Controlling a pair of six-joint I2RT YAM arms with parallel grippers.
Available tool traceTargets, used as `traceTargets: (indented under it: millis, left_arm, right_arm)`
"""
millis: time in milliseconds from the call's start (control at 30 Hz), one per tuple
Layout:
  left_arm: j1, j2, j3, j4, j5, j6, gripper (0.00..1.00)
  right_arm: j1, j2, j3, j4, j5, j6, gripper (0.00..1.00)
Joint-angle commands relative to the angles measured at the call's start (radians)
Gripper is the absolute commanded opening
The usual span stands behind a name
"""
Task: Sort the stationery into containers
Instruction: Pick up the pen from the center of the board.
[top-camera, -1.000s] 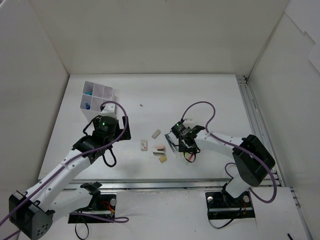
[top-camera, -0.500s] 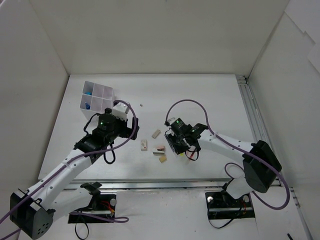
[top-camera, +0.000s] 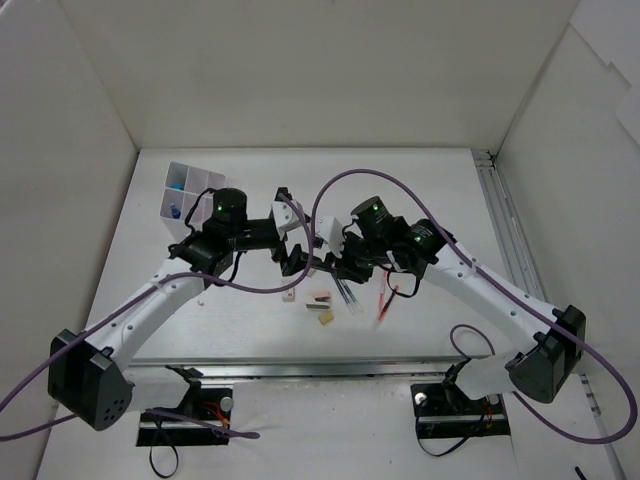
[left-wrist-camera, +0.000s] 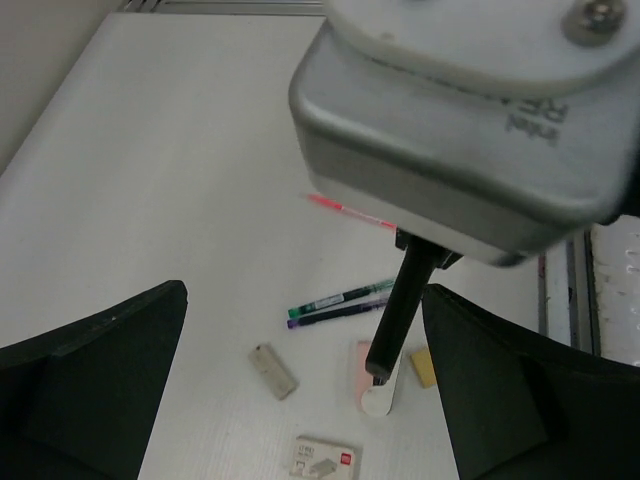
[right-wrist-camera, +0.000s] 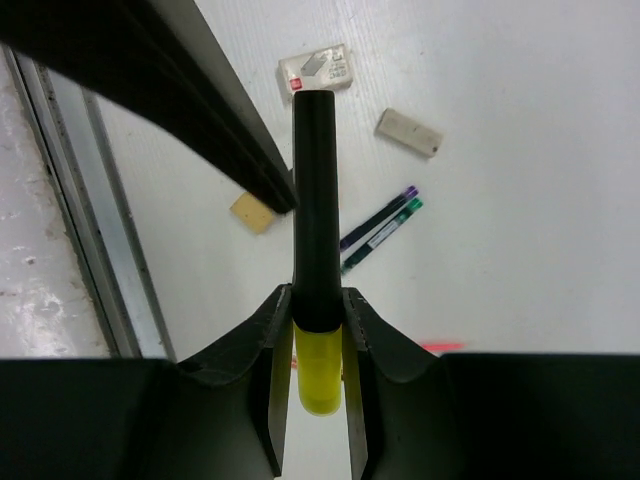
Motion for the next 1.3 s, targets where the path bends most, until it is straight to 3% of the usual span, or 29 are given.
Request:
traceTargets:
  millis: [0,433,733,1033,1100,1167,1267]
  left_arm:
    - [0.010,0.074,0.139,-0.020,0.265,0.083,1.00]
    - [0.010,0.209,0.231,-0.116,0.297,0.121,0.55]
    - [-0.021,0.280,0.326,-0.206,0.198,0.139,0.39]
    - [-0.050,0.312,0.352,-0.225,0.144,0.145,0.24]
    - [-0.050,0.309,0.346,-0.223,0.147,0.145,0.18]
    - [-0.050,0.298,0.331,-0.211,0.148,0.141,0.02]
    - [-0.050,0.271,0.291,-0.170,0.138,0.126,0.00]
  right_arm:
    - [-0.017,0.036,0.107,-0.102,-0.042,-0.170,0.00]
    - [-0.066,0.176,0.377,-0.214,0.015,-0.270,0.00]
    - [-0.062,0.329,0.602,-0.295,-0.005,-0.323,0.00]
    - [-0.066,0.348,0.664,-0.288,-0.151,-0.368,0.00]
    - [-0.068,0.346,0.661,-0.277,-0.154,-0.359,0.00]
    - [-0.069,0.336,0.644,-0.262,-0.152,-0.356,0.00]
    - [-0.072,0.310,0.618,-0.246,-0.172,-0.349,0.00]
